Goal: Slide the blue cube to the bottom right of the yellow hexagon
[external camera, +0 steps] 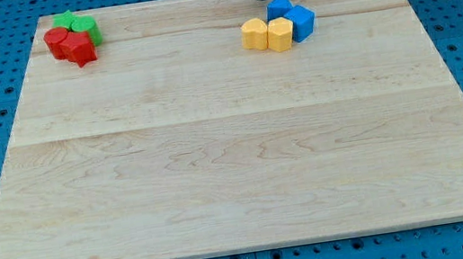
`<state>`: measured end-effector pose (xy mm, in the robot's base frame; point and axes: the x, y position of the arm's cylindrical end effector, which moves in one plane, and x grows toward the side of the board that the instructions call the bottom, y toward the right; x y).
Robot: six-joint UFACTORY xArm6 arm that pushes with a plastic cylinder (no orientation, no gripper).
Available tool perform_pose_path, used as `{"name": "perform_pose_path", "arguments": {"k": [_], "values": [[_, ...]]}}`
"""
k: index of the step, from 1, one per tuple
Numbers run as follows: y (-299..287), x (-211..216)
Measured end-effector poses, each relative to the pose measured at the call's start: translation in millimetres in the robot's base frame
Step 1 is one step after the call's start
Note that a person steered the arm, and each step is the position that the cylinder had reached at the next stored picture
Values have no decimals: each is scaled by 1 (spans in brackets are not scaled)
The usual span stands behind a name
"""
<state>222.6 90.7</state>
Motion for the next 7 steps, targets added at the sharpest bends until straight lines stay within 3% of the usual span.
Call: {"name": "perform_pose_path", "arguments": {"k": [2,4,5,6,7], "values": [[-17,33],[21,2],[34,68],[36,88],[74,118]]}}
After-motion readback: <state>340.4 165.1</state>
